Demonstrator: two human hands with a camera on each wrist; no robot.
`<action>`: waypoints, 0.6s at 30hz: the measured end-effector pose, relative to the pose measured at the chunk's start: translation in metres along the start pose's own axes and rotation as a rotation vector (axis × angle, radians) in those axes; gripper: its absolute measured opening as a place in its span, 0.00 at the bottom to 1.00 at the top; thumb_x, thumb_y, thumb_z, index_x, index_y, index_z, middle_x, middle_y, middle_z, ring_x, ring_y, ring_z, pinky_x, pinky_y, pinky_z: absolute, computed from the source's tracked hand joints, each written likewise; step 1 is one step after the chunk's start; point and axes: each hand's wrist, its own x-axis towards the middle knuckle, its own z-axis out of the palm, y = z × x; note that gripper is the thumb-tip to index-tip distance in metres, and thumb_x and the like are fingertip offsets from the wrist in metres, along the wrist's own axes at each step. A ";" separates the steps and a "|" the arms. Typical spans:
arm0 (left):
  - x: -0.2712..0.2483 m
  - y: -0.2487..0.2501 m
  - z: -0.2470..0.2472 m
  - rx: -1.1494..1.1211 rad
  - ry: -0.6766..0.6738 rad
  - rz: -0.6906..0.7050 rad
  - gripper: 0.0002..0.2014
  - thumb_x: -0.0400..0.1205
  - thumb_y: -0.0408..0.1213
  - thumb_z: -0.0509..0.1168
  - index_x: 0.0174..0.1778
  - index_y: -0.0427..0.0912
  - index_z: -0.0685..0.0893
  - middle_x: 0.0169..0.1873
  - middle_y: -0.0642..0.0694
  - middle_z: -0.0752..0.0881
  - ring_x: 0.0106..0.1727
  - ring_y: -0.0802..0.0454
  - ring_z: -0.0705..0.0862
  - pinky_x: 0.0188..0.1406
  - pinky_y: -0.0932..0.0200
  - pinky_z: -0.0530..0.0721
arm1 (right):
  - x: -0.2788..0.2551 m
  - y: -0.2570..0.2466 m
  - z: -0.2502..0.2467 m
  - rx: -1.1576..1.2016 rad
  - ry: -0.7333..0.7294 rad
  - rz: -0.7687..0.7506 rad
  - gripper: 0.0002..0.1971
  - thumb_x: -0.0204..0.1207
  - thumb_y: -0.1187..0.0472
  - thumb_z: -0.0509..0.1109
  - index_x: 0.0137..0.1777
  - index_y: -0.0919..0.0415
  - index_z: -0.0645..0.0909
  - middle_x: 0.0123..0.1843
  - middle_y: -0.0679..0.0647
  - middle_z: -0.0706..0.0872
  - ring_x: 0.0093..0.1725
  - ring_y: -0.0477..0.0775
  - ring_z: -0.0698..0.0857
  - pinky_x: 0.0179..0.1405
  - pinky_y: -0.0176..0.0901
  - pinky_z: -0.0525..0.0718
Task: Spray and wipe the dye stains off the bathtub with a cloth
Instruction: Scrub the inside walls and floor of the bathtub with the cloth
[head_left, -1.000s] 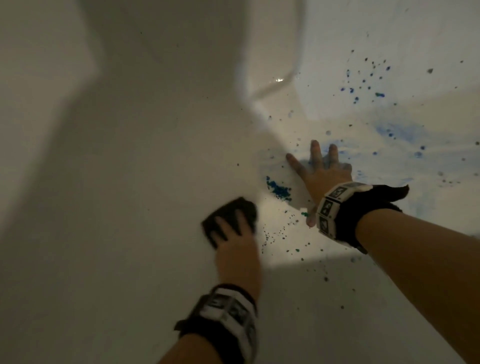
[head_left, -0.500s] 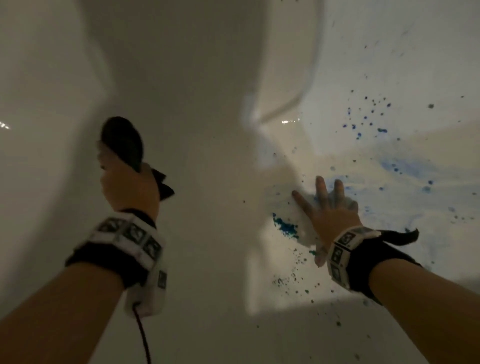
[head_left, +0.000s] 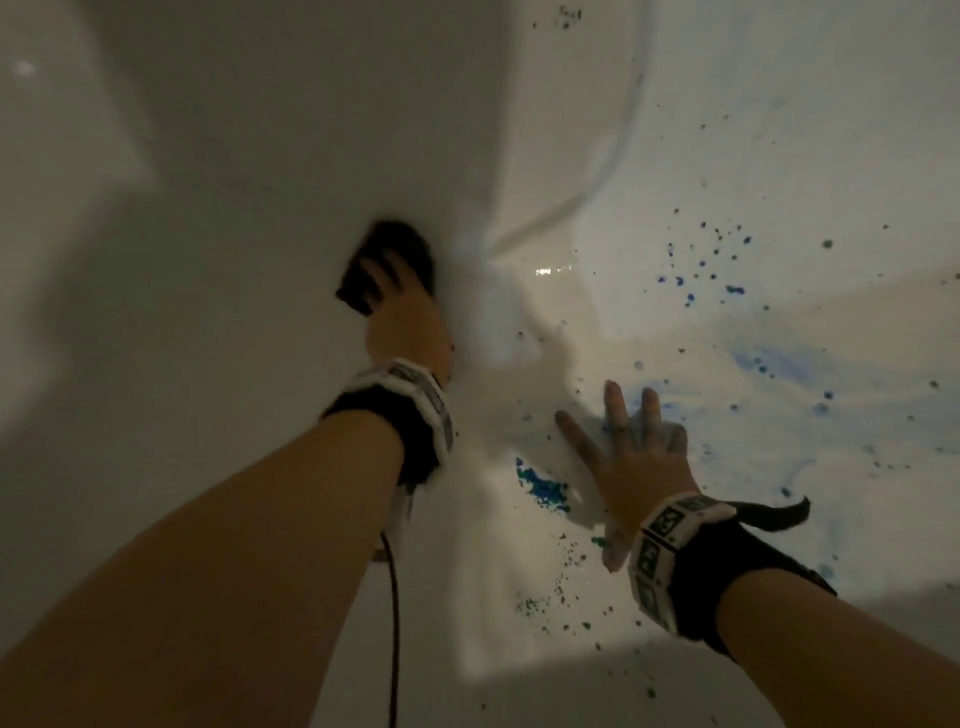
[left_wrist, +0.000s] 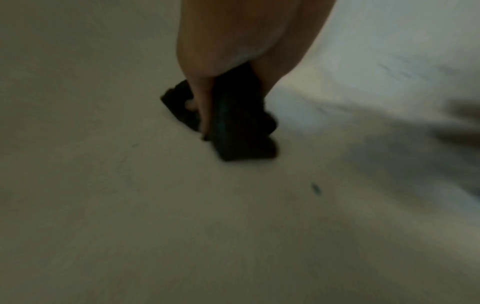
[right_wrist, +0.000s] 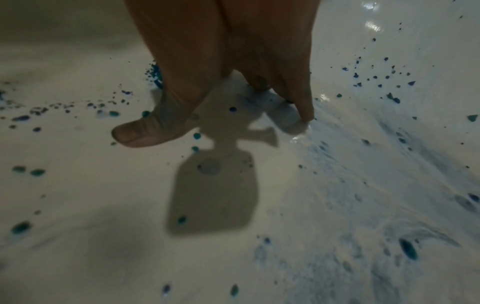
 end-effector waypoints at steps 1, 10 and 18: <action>-0.011 0.007 0.018 -0.040 -0.030 0.103 0.34 0.86 0.35 0.53 0.81 0.33 0.40 0.80 0.30 0.44 0.80 0.30 0.49 0.75 0.35 0.62 | 0.000 0.000 0.001 -0.002 0.001 0.000 0.57 0.69 0.41 0.71 0.77 0.43 0.24 0.77 0.64 0.21 0.76 0.78 0.29 0.74 0.76 0.48; -0.118 0.012 0.084 0.042 -0.227 0.465 0.35 0.84 0.29 0.53 0.82 0.41 0.40 0.81 0.37 0.39 0.81 0.30 0.46 0.74 0.40 0.69 | -0.001 0.000 0.011 -0.024 0.004 0.025 0.53 0.74 0.49 0.70 0.78 0.43 0.25 0.78 0.64 0.22 0.76 0.77 0.30 0.74 0.76 0.45; -0.048 -0.065 0.235 -0.401 -0.037 0.383 0.45 0.60 0.34 0.82 0.71 0.61 0.73 0.68 0.25 0.72 0.55 0.44 0.84 0.44 0.33 0.82 | 0.001 0.054 0.002 0.235 0.038 0.216 0.65 0.62 0.39 0.77 0.73 0.34 0.19 0.76 0.50 0.17 0.78 0.69 0.28 0.72 0.81 0.47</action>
